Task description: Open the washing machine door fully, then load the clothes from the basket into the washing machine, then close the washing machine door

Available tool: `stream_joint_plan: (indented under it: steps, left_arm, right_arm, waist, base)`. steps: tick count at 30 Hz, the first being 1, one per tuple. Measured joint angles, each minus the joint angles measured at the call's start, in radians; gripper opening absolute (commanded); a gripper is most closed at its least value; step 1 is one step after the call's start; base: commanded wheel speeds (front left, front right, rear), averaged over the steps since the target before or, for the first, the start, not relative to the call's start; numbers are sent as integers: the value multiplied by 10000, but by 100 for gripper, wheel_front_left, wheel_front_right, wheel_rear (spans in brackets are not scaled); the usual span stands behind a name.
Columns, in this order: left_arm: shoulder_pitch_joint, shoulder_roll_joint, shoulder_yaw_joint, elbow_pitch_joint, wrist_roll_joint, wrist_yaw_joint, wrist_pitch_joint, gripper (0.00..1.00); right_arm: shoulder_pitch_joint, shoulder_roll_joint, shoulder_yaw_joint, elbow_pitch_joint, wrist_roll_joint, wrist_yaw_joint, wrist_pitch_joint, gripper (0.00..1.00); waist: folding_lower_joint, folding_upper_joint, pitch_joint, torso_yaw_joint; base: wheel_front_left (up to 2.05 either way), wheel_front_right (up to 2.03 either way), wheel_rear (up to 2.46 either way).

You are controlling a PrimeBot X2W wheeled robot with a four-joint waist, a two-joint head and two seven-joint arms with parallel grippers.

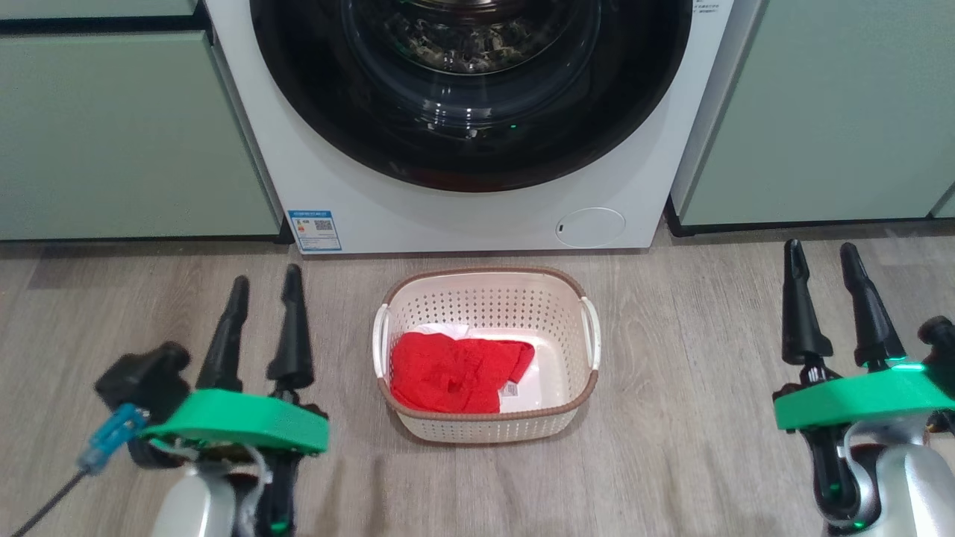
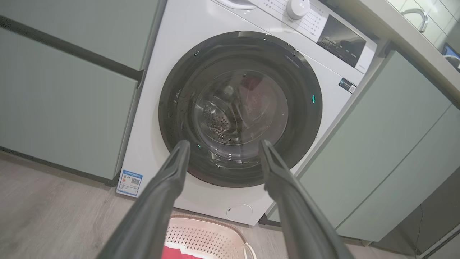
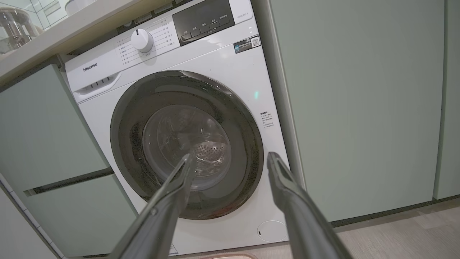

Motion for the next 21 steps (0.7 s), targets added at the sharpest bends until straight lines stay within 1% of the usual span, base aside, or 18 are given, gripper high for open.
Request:
stream_joint_plan:
  steps: [2, 7, 11, 16, 18, 21]
  left_arm:
    - [0, 8, -199, -35, 428, 4, -67, 100]
    - [0, 12, -579, -142, 1331, 253, -190, 100]
    - [5, 31, -894, -86, 1885, 341, -272, 100]
    - [34, 65, -1147, 328, 2497, 441, -439, 100]
    - [53, 67, -1210, 529, 2698, 514, -514, 100]
    - [79, 81, -1417, 972, 2970, 393, -596, 100]
  right_arm:
    - [3, 0, 4, 8, -196, 0, -12, 100]
    - [39, -4, 226, 211, -863, 0, -194, 100]
    - [97, -4, 382, 550, -1020, 0, -305, 100]
    - [212, -4, 472, 965, -1413, 0, -477, 100]
    - [212, -4, 466, 1244, -1394, 0, -533, 100]
    - [212, -4, 502, 1653, -1616, 0, -614, 100]
  waist:
    - [0, 0, -22, -18]
    - [0, 0, -89, -40]
    - [0, 0, -157, -53]
    - [0, 0, -236, -55]
    - [0, 0, -259, -60]
    - [0, 0, -289, -71]
  base:
    - [0, 0, 0]
    - [0, 0, 0]
    - [0, 0, 0]
    - [0, 0, 0]
    - [0, 0, 0]
    - [0, 0, 0]
